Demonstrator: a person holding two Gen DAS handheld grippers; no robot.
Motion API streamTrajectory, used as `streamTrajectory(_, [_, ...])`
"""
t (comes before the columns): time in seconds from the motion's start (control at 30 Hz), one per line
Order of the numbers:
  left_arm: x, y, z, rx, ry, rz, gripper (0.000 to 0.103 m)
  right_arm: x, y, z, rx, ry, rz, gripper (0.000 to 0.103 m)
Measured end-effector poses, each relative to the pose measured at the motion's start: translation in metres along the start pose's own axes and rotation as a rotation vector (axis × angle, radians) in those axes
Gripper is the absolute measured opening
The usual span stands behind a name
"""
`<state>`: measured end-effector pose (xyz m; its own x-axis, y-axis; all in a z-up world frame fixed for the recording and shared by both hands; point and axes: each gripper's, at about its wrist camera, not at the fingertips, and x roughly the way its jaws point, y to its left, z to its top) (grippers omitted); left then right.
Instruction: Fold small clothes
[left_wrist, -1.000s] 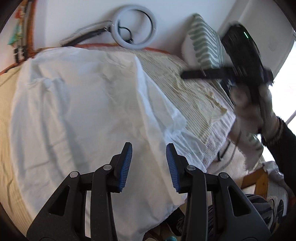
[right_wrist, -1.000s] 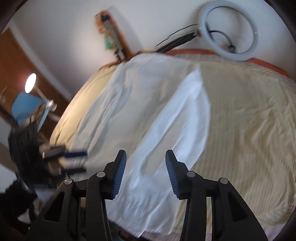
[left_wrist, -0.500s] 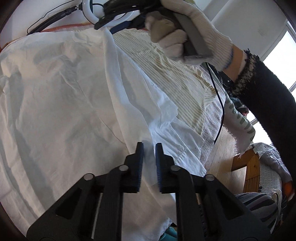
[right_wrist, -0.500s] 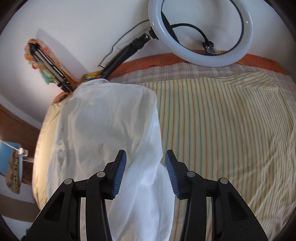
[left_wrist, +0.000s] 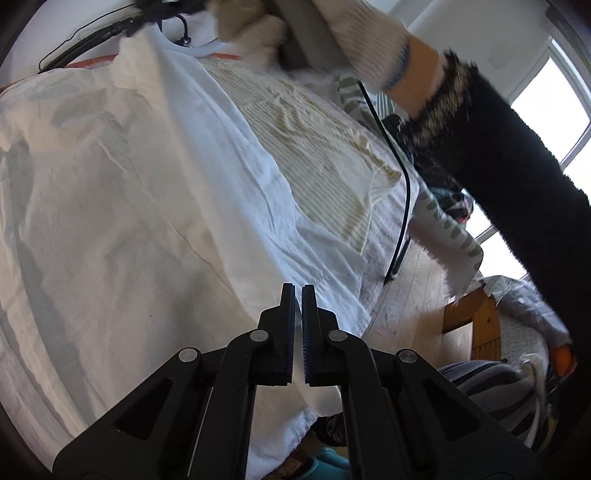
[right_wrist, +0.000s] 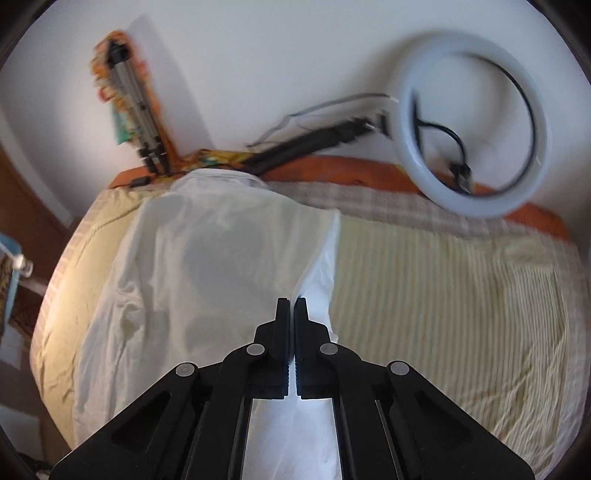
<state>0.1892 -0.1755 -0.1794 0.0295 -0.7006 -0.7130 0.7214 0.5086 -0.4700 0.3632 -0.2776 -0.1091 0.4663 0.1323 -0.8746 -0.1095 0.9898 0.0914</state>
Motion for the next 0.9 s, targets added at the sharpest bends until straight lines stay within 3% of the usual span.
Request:
streamTrajectory(0.13, [0.007,-0.002,-0.002,0.006,0.021,0.017,0.001,0.044,0.03,0.005,-0.102,0.057,-0.051,0.001])
streamTrajectory(0.37, [-0.003,0.005,-0.008,-0.007,0.008,0.032,0.001,0.099,0.006,-0.006,-0.012,0.163,0.046,0.005])
streamTrajectory(0.5, [-0.017,0.007,-0.011,-0.026,-0.022,0.052,0.001,0.062,-0.01,-0.006,0.045,0.104,0.077,0.019])
streamTrajectory(0.7, [-0.033,0.003,-0.008,-0.014,-0.068,0.089,0.001,-0.025,-0.024,-0.046,0.07,-0.023,0.183,0.019])
streamTrajectory(0.9, [-0.016,-0.011,0.006,0.009,-0.065,0.056,0.001,-0.011,-0.018,-0.077,0.057,0.061,0.215,0.019])
